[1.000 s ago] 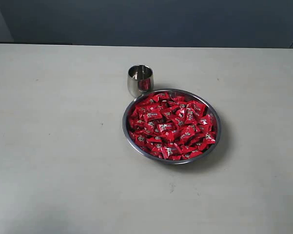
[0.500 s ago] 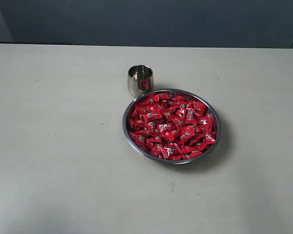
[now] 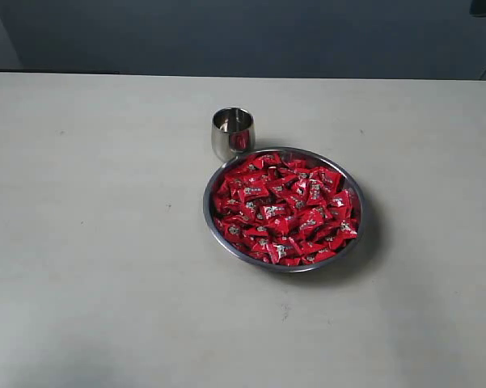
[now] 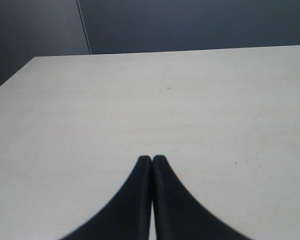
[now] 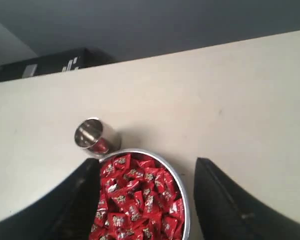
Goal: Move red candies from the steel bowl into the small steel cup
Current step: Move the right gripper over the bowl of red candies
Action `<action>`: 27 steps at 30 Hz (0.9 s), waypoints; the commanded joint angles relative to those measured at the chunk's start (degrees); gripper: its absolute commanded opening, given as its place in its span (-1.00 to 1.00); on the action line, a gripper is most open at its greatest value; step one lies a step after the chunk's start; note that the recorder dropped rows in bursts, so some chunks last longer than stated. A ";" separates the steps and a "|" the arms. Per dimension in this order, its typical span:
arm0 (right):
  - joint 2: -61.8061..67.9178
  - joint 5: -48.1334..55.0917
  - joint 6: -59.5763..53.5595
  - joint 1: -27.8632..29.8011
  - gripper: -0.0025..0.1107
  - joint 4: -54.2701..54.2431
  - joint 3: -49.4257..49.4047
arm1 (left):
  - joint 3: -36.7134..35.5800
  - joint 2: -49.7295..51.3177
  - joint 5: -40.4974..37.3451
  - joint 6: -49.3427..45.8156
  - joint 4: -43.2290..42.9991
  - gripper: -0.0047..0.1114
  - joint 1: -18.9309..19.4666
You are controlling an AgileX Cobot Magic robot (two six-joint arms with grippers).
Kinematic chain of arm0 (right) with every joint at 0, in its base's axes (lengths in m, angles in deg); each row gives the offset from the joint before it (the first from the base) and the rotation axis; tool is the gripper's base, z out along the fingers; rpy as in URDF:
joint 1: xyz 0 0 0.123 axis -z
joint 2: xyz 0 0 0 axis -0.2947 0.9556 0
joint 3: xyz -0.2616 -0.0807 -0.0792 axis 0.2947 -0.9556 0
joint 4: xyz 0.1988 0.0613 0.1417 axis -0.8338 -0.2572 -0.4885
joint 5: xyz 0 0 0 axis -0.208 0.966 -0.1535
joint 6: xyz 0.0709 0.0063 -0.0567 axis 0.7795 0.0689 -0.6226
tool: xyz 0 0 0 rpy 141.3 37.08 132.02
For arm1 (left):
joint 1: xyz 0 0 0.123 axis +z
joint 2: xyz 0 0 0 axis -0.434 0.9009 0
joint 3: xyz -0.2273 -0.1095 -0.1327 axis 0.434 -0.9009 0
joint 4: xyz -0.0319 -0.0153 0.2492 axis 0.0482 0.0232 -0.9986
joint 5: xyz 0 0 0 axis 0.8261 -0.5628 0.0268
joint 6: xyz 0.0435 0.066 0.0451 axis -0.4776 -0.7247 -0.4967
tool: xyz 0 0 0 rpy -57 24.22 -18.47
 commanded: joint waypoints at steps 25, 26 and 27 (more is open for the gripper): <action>24.95 -6.00 -11.69 -16.95 -0.01 -1.50 2.71 | -0.26 -0.27 0.45 0.08 -0.13 -0.91 -0.27; 25.45 -6.00 -11.69 -16.95 -0.01 -1.50 2.71 | -0.26 -0.27 0.45 0.08 -0.13 -0.91 -0.27; 26.25 -5.88 -11.69 -16.95 -0.01 -1.74 2.71 | -0.26 -0.27 0.45 0.08 -0.13 -0.91 -0.27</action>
